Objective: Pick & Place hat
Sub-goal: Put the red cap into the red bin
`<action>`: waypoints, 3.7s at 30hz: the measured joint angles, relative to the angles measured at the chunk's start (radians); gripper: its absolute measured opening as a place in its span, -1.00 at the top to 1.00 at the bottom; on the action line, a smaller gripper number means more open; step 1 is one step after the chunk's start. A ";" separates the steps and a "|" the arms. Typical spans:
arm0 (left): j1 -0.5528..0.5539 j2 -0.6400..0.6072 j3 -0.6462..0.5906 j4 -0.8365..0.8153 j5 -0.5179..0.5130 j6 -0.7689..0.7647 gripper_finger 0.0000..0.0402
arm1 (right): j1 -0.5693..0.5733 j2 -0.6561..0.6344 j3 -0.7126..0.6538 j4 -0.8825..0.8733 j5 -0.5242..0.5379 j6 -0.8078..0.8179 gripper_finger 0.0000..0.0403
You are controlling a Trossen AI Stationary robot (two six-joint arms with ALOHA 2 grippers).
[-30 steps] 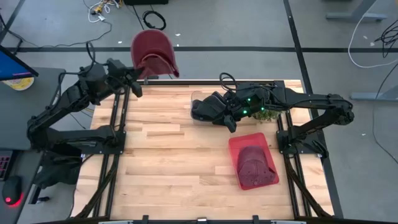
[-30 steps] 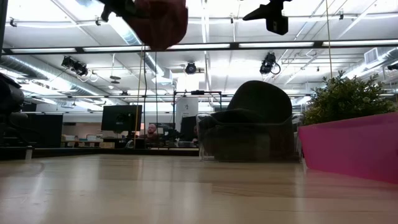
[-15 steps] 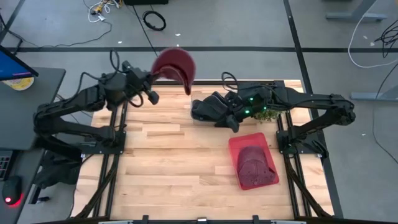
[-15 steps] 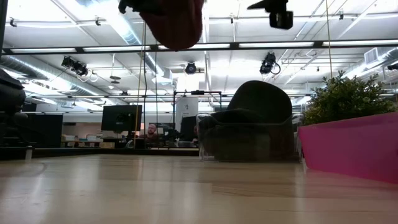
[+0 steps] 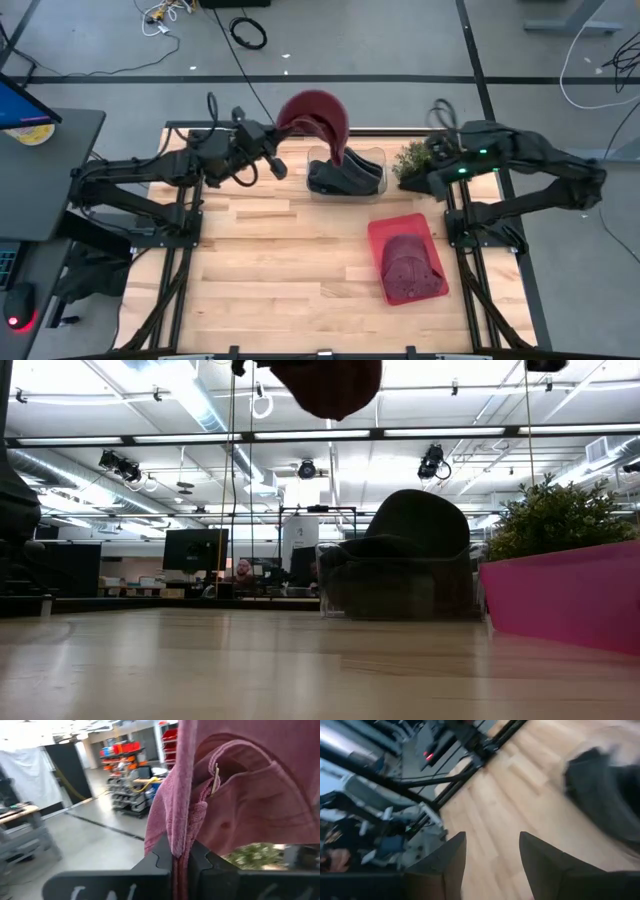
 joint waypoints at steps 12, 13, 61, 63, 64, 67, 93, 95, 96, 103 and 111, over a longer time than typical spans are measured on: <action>-0.084 0.156 0.000 0.173 0.074 -0.085 0.94 | 0.000 -0.158 0.000 -0.073 0.129 0.043 0.07; -0.091 0.171 0.000 0.191 0.072 -0.089 0.94 | 0.000 -0.161 0.000 -0.056 0.129 0.041 0.07; -0.096 0.225 0.000 0.353 -0.164 -0.258 0.94 | 0.093 0.234 -0.001 0.605 0.573 -0.526 0.29; -0.096 0.225 0.000 0.353 -0.149 -0.259 0.93 | 0.093 0.230 -0.001 0.606 0.574 -0.526 0.50; -0.096 0.225 0.000 0.353 -0.142 -0.258 0.90 | 0.093 0.227 -0.001 0.603 0.574 -0.526 0.64; -0.097 0.224 0.000 0.355 -0.128 -0.258 0.82 | 0.092 0.214 -0.001 0.603 0.583 -0.535 0.92; -0.100 0.225 0.001 0.283 -0.011 -0.249 0.53 | 0.093 0.038 -0.001 0.365 0.732 -0.454 0.97; -0.100 0.225 0.001 0.282 0.007 -0.249 0.38 | 0.093 0.040 -0.001 0.366 0.733 -0.446 0.97; -0.100 0.225 0.001 0.283 0.014 -0.249 0.28 | 0.093 0.042 0.000 0.366 0.732 -0.440 0.97; -0.100 0.225 0.001 0.283 0.097 -0.261 -0.44 | 0.093 0.042 0.000 0.351 0.725 -0.435 0.97; -0.100 0.224 0.000 0.302 0.108 -0.291 -0.97 | 0.094 0.037 0.000 0.170 0.714 -0.360 0.97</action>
